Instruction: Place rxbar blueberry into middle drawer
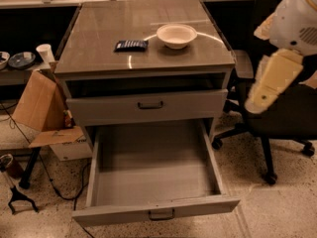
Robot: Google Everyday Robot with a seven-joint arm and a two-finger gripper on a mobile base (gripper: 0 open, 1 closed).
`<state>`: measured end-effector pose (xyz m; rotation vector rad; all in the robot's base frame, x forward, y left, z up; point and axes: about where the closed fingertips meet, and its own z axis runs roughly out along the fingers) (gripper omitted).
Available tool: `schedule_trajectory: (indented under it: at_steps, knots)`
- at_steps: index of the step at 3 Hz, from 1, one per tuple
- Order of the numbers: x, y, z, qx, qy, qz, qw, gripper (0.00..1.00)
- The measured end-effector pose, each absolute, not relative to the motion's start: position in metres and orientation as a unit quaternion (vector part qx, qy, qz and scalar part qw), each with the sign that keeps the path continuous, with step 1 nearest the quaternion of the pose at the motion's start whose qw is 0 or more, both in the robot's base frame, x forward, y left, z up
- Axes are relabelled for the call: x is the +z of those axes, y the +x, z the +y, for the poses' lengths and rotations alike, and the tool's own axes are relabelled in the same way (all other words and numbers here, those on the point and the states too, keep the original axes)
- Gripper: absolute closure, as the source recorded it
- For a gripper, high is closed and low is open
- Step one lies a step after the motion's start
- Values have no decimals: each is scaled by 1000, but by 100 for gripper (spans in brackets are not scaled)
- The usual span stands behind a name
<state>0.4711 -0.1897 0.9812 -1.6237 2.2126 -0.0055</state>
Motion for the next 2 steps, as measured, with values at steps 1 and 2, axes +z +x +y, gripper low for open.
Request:
schedule_trajectory:
  at_steps: [1, 2]
  knots:
    - [977, 519, -129, 60, -551, 793, 252, 0]
    - [977, 553, -62, 118, -502, 800, 308, 0]
